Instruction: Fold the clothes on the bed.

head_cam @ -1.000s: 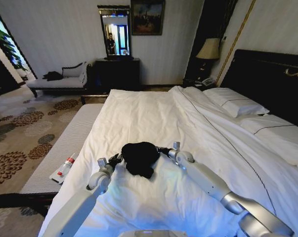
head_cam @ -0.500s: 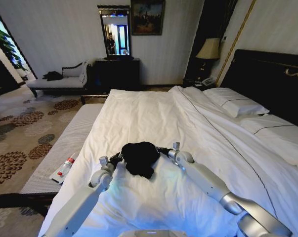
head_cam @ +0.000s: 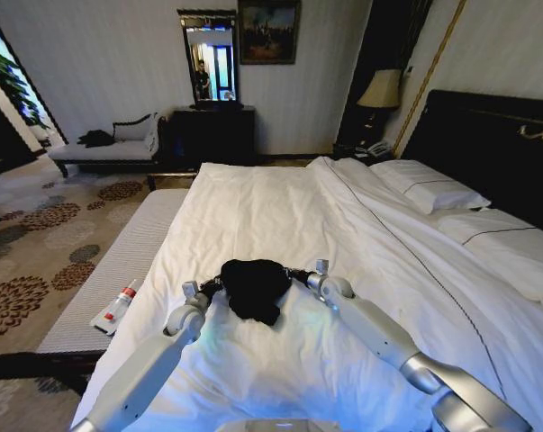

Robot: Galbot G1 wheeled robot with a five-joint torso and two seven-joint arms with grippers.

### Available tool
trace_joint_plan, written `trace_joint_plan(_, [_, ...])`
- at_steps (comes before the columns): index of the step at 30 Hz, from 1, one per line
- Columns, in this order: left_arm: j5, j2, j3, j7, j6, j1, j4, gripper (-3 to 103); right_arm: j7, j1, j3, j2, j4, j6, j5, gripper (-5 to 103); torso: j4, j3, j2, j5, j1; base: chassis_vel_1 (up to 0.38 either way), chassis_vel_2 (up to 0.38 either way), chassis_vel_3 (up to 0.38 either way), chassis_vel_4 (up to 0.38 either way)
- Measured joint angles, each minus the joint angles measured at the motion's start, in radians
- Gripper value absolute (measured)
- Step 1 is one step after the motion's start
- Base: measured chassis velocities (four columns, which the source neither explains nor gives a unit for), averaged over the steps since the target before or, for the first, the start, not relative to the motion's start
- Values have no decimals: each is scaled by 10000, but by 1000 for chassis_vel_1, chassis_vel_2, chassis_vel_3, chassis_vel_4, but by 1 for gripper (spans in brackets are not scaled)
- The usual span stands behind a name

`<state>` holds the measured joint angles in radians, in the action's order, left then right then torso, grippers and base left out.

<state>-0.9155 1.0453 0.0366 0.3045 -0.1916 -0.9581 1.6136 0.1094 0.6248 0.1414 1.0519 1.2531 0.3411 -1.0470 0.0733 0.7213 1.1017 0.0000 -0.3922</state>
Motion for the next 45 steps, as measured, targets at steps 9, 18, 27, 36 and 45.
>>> trace_joint_plan(9, [-76,-600,306,10,-18,-35,1101,0,-848,202,-502,-518,1309,224,-714,0,1,0,0,0,0,0,0,0,0])
trace_joint_plan(18, [-406,-1224,520,166,-156,380,2412,0,-1911,-125,-893,-1274,3307,571,-2198,0,-1,0,0,-1,0,0,0,0,0])
trace_joint_plan(27, [-722,-2051,723,248,-226,738,3170,0,-2542,-328,-1141,-1879,4867,821,-2971,0,0,-1,0,0,0,0,0,0,0])
trace_joint_plan(36, [-749,-2354,1550,282,-242,-202,3627,0,-2658,-263,-1213,-2198,5318,868,-3204,0,1,-1,1,-1,0,0,0,0,0])
trace_joint_plan(45, [600,-2004,2032,99,-144,-2593,4232,0,-2449,1458,-1142,-1899,5845,917,-2360,0,-3,-2,1,-1,1,0,0,0,0])
